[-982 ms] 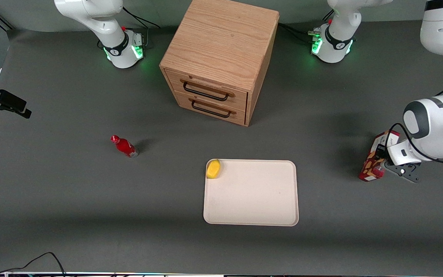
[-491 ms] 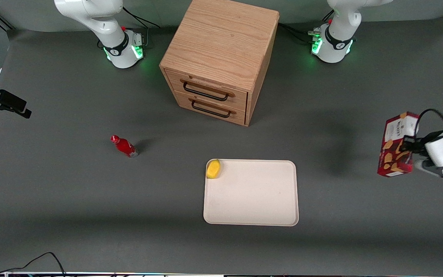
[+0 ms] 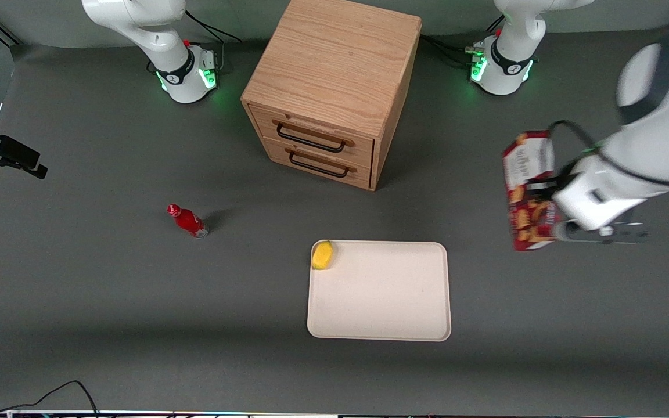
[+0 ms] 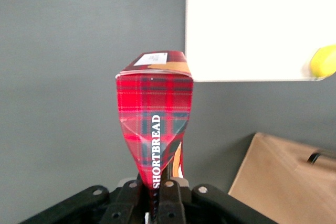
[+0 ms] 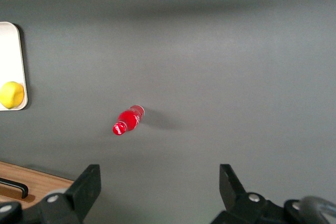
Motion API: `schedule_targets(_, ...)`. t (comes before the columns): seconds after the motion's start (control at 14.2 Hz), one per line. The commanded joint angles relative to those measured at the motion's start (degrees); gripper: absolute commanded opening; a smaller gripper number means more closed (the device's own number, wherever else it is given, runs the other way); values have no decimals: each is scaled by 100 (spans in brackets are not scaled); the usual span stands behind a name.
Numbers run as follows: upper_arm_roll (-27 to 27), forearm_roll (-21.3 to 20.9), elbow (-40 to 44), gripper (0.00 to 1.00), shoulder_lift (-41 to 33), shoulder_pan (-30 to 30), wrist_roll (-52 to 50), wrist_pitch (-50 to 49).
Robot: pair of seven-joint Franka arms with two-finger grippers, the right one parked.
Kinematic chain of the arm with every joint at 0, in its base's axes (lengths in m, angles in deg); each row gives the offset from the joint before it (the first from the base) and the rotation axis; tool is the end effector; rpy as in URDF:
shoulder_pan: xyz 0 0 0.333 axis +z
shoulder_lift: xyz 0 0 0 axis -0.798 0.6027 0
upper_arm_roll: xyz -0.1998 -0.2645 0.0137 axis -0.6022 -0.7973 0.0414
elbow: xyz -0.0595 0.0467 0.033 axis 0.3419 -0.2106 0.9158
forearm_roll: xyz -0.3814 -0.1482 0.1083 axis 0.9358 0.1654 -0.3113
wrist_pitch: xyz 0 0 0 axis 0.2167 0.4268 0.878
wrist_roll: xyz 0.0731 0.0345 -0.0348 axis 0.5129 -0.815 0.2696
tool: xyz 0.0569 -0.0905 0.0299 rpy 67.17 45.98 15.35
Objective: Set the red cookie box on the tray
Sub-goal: 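Carry the box with the left gripper over the cream tray, then lower the box onto the tray, open the left gripper, withdraw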
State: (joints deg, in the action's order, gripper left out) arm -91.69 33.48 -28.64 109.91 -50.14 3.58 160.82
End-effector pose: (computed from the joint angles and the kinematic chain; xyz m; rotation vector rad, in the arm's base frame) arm 0.6553 -0.2018 0.5437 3.1018 -0.0256 -0.2459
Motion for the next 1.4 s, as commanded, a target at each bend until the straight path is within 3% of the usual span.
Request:
schedule_targets(0.0,-444,-638,-211,0,906,-50,-728,1111)
schedule_targets(0.28,-550,-1850,-1011,0,1787,-156,-1650,3089)
schedule_targets(0.42,-550,-2177,-1232,0,2033,-174,-2011,3889)
schedule_targets(0.49,-550,-2335,-1242,14,2121,-174,-2030,4041)
schedule_targets(0.56,-550,-2398,-1242,99,2122,-165,-2030,4051)
schedule_targets(0.84,-550,-2302,-1189,100,1570,-60,-1707,3316)
schedule_targets(0.91,-550,-2110,-1154,100,1290,10,-1374,2930)
schedule_targets(1.05,-288,-1277,-935,100,631,98,-314,2026)
schedule_targets(1.26,869,85,-706,100,-520,98,1498,540)
schedule_targets(1.33,1239,333,-793,100,-933,98,1877,162)
